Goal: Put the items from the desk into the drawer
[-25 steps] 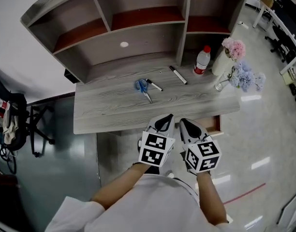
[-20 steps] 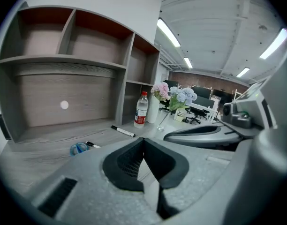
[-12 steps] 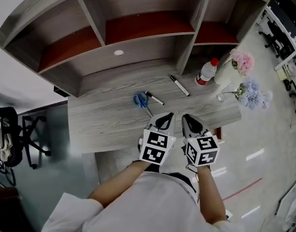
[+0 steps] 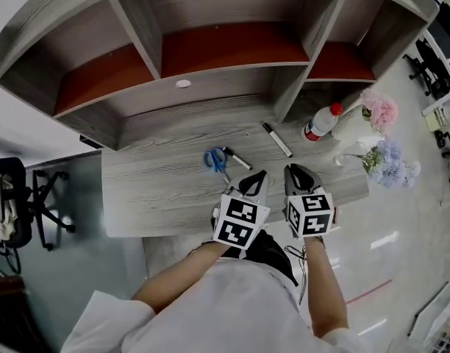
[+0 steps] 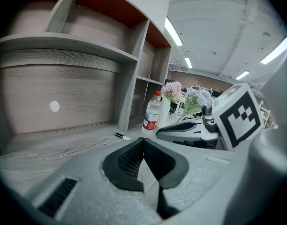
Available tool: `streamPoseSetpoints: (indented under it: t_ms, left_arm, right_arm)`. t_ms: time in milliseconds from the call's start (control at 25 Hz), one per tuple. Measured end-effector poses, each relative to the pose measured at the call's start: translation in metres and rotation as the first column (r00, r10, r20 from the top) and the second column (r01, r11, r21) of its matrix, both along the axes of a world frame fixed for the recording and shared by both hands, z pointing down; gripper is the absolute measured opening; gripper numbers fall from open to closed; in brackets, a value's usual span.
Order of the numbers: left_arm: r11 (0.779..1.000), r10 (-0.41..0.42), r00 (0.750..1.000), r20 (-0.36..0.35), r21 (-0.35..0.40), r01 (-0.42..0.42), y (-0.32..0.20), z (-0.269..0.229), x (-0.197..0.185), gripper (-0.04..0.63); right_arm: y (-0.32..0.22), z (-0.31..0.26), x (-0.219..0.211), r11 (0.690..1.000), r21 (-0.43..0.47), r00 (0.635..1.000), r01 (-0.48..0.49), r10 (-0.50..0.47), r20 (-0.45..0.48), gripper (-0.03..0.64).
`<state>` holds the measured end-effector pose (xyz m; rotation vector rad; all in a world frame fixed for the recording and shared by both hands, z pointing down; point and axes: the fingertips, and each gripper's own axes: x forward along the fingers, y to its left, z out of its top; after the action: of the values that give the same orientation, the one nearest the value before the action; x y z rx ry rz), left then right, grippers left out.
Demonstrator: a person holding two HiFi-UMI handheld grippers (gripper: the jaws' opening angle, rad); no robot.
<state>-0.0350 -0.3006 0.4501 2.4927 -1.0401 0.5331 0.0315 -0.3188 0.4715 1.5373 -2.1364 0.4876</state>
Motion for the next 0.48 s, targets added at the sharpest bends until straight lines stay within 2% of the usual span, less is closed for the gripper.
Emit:
streamPoseSetpoints:
  t_ms: [400, 480]
  left_arm:
    - [0.994, -0.109, 0.993, 0.035, 0.004, 0.109, -0.040, 0.006, 0.020, 0.003]
    - [0.992, -0.129, 0.991, 0.041, 0.000, 0.129, -0.046, 0.007, 0.022, 0.003]
  right_arm:
    - [-0.046, 0.043, 0.014, 0.989, -0.067, 0.990, 0.132, -0.135, -0.043, 0.005]
    - [-0.052, 0.053, 0.016, 0.983, -0.091, 0.985, 0.162, -0.166, -0.048, 0.022]
